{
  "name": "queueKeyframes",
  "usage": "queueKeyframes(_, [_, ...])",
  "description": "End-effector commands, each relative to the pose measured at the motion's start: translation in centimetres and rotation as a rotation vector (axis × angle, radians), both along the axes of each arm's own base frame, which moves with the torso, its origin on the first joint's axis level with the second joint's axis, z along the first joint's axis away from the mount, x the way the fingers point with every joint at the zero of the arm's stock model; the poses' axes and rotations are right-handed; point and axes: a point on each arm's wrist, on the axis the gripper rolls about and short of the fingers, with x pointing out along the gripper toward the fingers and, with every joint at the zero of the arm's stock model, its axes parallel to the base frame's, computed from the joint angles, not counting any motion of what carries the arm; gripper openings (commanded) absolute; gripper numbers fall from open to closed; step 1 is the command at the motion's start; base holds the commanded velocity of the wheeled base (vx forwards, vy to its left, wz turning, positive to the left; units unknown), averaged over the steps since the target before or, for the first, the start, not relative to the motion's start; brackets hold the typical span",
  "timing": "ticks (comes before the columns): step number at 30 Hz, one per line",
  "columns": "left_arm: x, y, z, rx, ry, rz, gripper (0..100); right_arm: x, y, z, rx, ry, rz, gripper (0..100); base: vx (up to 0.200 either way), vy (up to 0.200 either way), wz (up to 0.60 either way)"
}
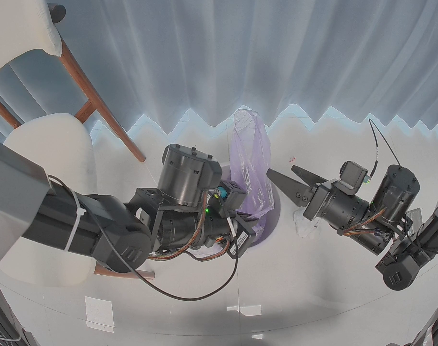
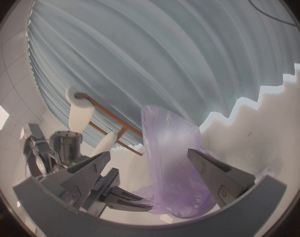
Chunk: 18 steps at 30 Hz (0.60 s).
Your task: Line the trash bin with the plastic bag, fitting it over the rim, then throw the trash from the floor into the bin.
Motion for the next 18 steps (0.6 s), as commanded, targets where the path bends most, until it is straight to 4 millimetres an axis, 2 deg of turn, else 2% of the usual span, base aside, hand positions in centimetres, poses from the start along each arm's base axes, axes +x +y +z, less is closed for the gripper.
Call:
queueKeyframes(1, [-0.2, -0.2, 0.2, -0.003, -0.003, -0.008, 0, 0.7, 0.8, -2.1, -0.056, 0.031, -0.019, 100, 0.0, 0.0, 0.0])
queueKeyframes(11, [-0.8, -0.6, 0.3, -0.005, -0.005, -0.025, 0, 1.7, 1.5, -4.1, -0.074, 0.035, -0.049, 100, 0.0, 0.0, 0.0])
queueKeyframes(18, [-0.9, -0.5, 0.7, -0.007, -0.018, -0.01, 0, 3.0, 0.6, -3.3, -0.046, 0.001, -0.126, 100, 0.0, 0.0, 0.0])
